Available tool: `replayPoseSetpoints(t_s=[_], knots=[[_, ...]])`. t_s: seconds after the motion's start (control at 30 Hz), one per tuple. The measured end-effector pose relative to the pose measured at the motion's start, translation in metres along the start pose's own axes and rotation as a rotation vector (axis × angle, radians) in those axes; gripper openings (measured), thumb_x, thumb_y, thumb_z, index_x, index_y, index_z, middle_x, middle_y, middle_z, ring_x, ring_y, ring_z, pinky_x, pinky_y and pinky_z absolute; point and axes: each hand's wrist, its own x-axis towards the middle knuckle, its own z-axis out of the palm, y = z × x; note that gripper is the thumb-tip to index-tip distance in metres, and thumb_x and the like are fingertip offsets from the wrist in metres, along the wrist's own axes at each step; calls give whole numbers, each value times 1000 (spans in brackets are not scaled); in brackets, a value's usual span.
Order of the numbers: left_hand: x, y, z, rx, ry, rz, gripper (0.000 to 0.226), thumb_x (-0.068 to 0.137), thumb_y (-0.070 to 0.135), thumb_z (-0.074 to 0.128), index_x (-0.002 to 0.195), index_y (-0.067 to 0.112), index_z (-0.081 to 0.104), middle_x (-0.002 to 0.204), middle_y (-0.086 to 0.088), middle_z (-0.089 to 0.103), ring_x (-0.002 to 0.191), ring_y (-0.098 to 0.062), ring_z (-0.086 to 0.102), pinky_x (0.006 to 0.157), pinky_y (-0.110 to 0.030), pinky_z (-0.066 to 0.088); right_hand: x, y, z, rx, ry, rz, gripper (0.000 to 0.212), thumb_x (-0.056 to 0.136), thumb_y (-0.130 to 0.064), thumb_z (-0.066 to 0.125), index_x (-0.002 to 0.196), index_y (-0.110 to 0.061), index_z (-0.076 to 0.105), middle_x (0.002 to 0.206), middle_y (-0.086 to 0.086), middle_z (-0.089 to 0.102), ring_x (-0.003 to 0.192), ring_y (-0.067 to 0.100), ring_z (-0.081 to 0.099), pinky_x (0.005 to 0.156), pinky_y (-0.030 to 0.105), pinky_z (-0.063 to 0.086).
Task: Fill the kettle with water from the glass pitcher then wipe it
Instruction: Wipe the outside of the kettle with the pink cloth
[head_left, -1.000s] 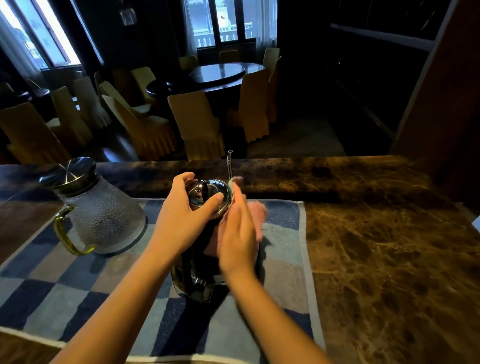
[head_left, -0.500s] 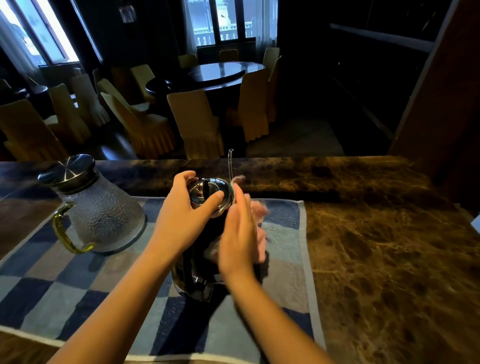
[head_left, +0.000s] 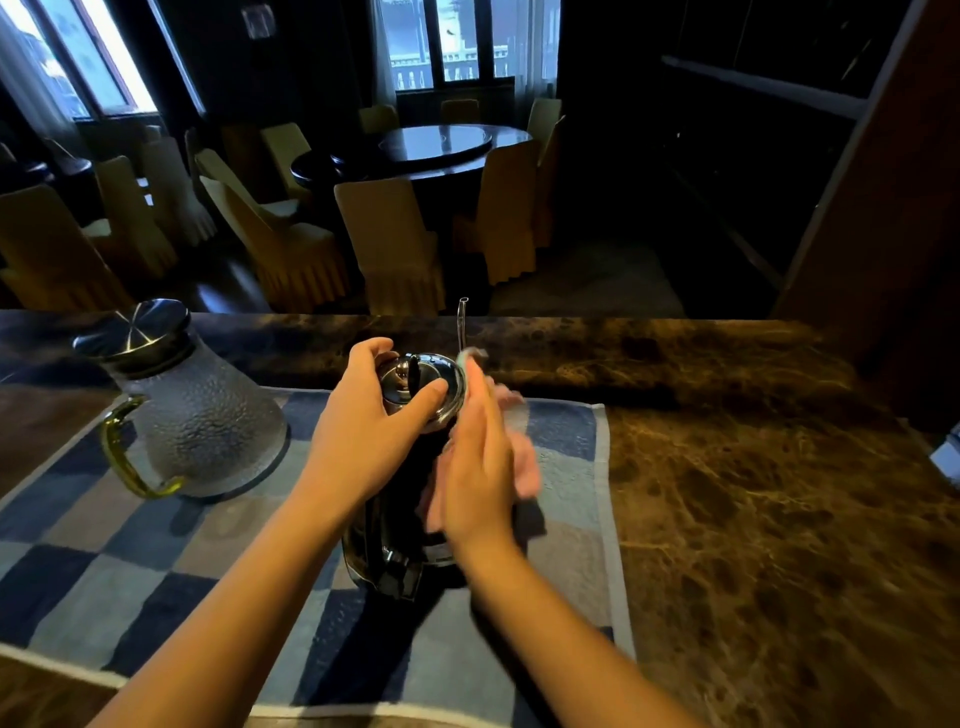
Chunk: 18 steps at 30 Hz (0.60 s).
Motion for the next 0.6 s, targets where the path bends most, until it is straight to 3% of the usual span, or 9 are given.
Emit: replayPoseSetpoints(t_s=[0.13, 0.27, 0.37, 0.43, 0.47, 0.53, 0.57, 0.6], knots=[[-1, 1, -1, 3, 13, -9, 67, 79, 38, 65, 135, 20, 33, 132, -2, 53, 105, -6, 49, 87, -22, 37, 45, 16, -13, -211, -86, 194, 52, 95, -51, 20, 103, -39, 69, 107, -4, 71, 105, 16, 60, 102, 51, 37], [-1, 1, -1, 6, 10, -7, 69, 79, 39, 65, 136, 20, 32, 135, -1, 51, 106, -4, 45, 87, -21, 35, 24, 47, -32, -97, -44, 394, 42, 97, -50, 25, 106, -43, 65, 121, -2, 66, 113, 16, 57, 100, 47, 43], [-1, 0, -1, 18, 17, -5, 70, 78, 40, 66, 136, 19, 32, 135, -2, 51, 109, -6, 48, 89, -22, 36, -11, 49, -26, -181, 38, 251, 33, 98, -46, 24, 123, -51, 45, 139, -15, 48, 130, 12, 40, 112, 49, 28], [-1, 0, -1, 27, 20, -6, 71, 77, 41, 66, 136, 20, 32, 135, -1, 51, 112, -9, 49, 89, -23, 37, -17, 33, -21, -104, 26, 164, 36, 92, -54, 24, 118, -51, 48, 130, -14, 55, 123, 15, 49, 108, 49, 36], [-1, 0, -1, 29, 20, -8, 71, 77, 42, 66, 136, 21, 32, 134, -1, 52, 111, -9, 50, 89, -24, 38, -11, 23, -19, -19, -4, 139, 38, 90, -57, 26, 114, -49, 54, 122, -14, 61, 118, 17, 55, 104, 41, 41], [0, -1, -1, 30, 21, -13, 71, 76, 42, 67, 135, 21, 33, 132, -1, 53, 107, -8, 51, 89, -25, 39, 13, 8, -15, 54, -71, 72, 42, 88, -57, 25, 112, -49, 59, 112, -24, 65, 117, 4, 53, 102, 14, 31], [0, -1, -1, 33, 19, -14, 71, 76, 41, 67, 135, 22, 33, 131, -1, 54, 105, -7, 51, 89, -25, 40, 28, 3, -15, 27, -129, 54, 45, 89, -56, 22, 110, -50, 61, 110, -24, 66, 117, 1, 52, 102, 11, 25], [0, -1, -1, 35, 17, -14, 70, 76, 41, 67, 134, 22, 33, 131, -1, 54, 105, -6, 51, 89, -24, 40, 42, 2, -14, 1, -195, 61, 47, 92, -54, 21, 107, -47, 64, 108, -19, 69, 114, 3, 55, 106, 18, 27]])
